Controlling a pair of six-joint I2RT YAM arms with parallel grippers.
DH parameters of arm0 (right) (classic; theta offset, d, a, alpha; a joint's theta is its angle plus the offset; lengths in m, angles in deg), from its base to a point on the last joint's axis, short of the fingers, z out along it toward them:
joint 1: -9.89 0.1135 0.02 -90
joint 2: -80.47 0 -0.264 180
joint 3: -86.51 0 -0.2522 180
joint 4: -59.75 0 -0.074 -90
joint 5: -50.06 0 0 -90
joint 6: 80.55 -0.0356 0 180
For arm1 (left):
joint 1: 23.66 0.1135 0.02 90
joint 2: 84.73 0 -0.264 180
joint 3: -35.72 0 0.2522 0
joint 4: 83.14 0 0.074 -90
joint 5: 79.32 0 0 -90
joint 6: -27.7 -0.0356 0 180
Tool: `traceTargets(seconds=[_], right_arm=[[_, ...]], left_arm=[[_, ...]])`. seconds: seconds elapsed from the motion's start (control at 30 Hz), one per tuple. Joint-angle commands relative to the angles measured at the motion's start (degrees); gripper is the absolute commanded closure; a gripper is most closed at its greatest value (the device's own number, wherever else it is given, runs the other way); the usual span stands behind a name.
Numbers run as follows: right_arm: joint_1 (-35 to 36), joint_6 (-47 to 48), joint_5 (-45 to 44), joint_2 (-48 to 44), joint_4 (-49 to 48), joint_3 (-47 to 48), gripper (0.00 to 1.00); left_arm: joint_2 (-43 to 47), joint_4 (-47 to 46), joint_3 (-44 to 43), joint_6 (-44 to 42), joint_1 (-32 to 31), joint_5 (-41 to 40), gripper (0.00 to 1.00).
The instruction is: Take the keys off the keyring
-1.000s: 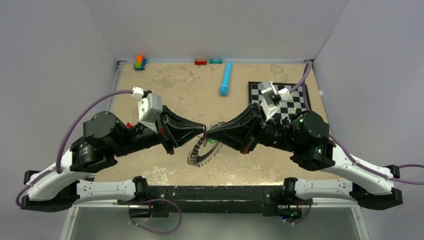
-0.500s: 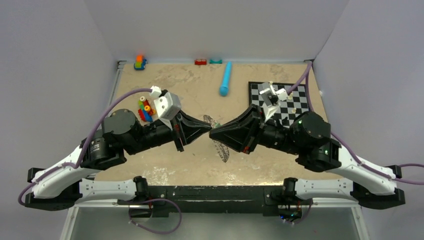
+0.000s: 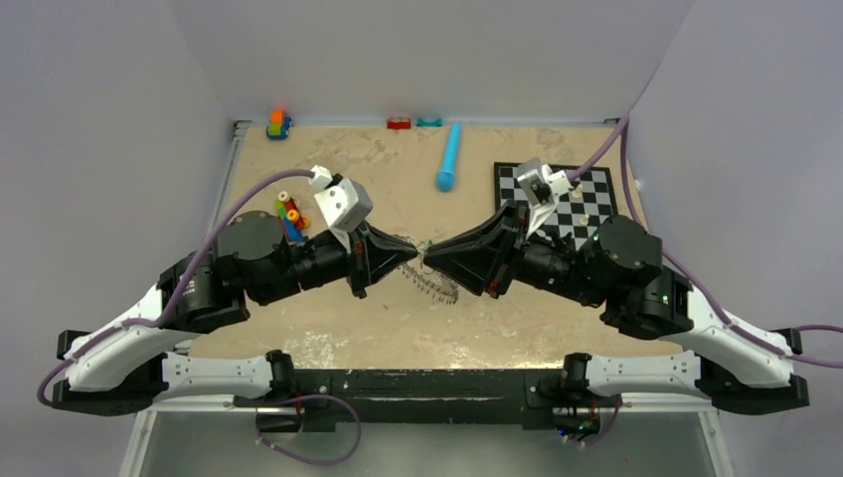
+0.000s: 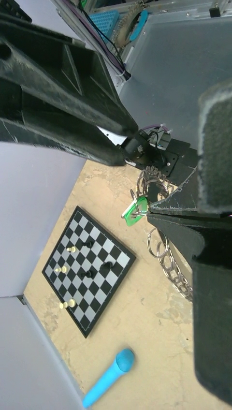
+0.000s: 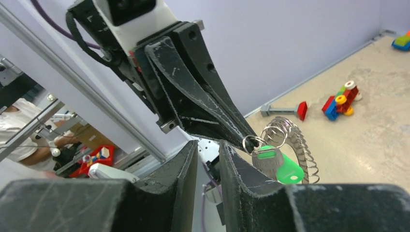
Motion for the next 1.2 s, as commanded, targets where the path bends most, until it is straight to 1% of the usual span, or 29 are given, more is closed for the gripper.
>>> traceTargets(seconds=[0.0, 0.17, 0.23, 0.37, 0.47, 0.67, 0.77, 0.87, 0.97, 1.17], right_arm=[[0.24, 4.72, -0.09, -0.65, 2.55, 6.1, 0.72], [0.17, 9.68, -5.31, 1.83, 12.04, 10.52, 0.7], [0.35, 11.18, -7.76, 2.87, 14.79, 11.94, 0.67], [0.42, 14.31, -10.94, 6.27, 19.35, 15.63, 0.55], [0.75, 16.32, -12.17, 8.91, 22.41, 18.2, 0.53], [0.94, 17.62, -11.62, 10.16, 22.47, 19.16, 0.55], [0.97, 17.8, -11.58, 10.28, 21.96, 19.31, 0.58], [0.94, 17.85, -11.54, 10.61, 21.94, 19.56, 0.65], [0.93, 17.89, -11.27, 10.77, 21.92, 19.77, 0.68], [0.93, 18.04, -9.95, 10.82, 21.5, 19.73, 0.67]], left_arm=[[-1.9, 2.48, -7.04, 2.69, 0.09, -1.9, 1.0], [-3.32, 5.36, -10.05, 5.3, 0.09, -2.89, 1.0], [-3.6, 6.38, -11.09, 6.04, 0.09, -3.44, 1.0], [-5.81, 10.29, -14.26, 7.08, 0.1, -4.23, 1.0], [-7.13, 11.5, -16.0, 7.42, 0.05, -3.89, 1.0], [-7.77, 12.96, -17.61, 8.26, 0.09, -4.96, 1.0], [-7.89, 12.73, -17.72, 8.26, 0.09, -4.99, 1.0], [-7.9, 12.63, -17.64, 8.26, 0.09, -5.12, 1.0], [-8.01, 12.79, -17.61, 8.17, 0.09, -5.32, 1.0], [-8.49, 12.6, -17.47, 8.09, 0.09, -5.51, 1.0]])
